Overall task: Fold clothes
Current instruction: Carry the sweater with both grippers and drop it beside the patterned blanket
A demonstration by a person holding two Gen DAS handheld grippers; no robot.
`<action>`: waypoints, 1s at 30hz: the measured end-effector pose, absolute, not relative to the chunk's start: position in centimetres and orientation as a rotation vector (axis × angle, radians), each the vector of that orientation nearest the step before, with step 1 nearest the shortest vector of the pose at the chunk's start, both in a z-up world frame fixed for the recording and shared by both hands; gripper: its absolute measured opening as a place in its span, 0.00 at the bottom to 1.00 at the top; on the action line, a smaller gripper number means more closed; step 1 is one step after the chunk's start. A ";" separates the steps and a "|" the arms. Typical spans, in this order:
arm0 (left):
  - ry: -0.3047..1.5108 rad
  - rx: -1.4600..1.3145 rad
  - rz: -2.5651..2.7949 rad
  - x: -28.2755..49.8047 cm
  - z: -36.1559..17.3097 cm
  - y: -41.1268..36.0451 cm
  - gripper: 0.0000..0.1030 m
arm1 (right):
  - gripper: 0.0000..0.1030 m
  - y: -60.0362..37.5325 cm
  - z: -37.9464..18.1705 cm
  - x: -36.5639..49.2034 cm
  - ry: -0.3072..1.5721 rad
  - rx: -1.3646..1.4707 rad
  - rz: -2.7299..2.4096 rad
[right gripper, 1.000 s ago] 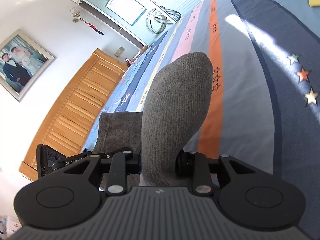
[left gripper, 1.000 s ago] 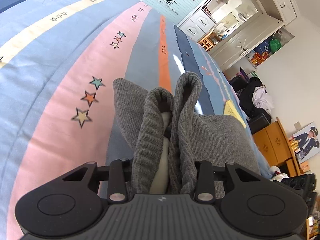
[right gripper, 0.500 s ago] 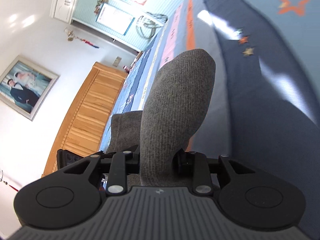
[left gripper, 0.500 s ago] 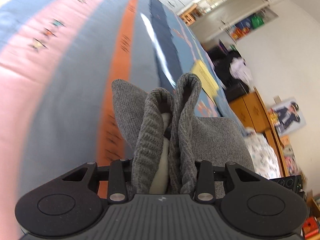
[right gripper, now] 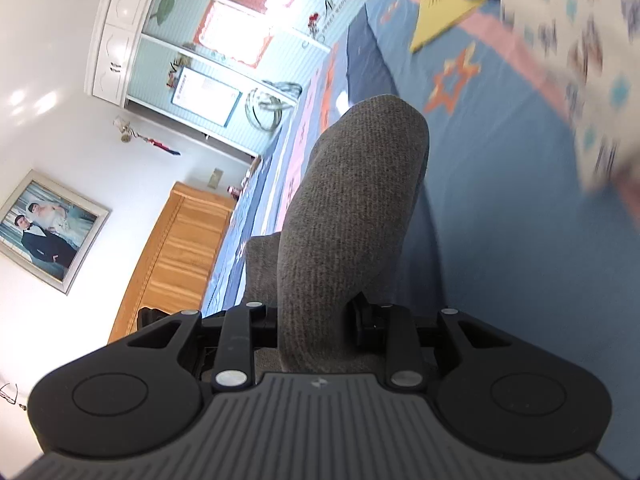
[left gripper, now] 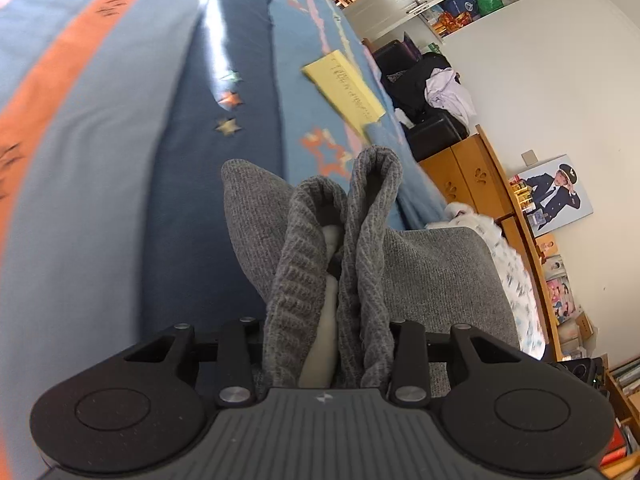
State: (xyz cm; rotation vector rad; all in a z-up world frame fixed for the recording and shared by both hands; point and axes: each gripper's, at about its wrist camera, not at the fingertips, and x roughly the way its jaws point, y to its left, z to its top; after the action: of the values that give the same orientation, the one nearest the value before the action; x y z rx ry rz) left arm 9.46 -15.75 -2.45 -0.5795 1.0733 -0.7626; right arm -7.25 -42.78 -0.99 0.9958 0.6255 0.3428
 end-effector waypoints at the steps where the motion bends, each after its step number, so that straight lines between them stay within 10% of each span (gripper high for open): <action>1: 1.064 -0.581 -0.764 10.3 -2.0 -17.1 0.38 | 0.31 -43.8 -0.6 -6.7 0.617 0.989 0.338; 11: 0.861 -0.608 -0.813 21.7 6.0 -33.4 0.44 | 0.31 -56.4 6.9 3.2 0.404 0.973 0.190; 15: 0.804 -0.633 -0.665 25.0 4.1 -39.5 0.95 | 0.31 -62.6 7.1 7.2 0.340 0.970 -0.017; 19: 0.854 -0.660 -0.425 24.1 -2.7 -39.2 0.94 | 0.43 -66.1 1.7 11.9 0.485 0.882 -0.323; 30: 0.914 -0.752 -0.570 7.1 -9.4 -22.9 0.96 | 0.36 -65.6 -0.1 12.2 0.517 0.737 -0.565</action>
State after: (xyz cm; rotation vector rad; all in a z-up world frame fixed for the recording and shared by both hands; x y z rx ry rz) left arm 7.12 -22.91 -9.39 -0.7519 0.9137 -0.5697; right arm 12.23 -65.65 -0.07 0.7373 0.5175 -0.5653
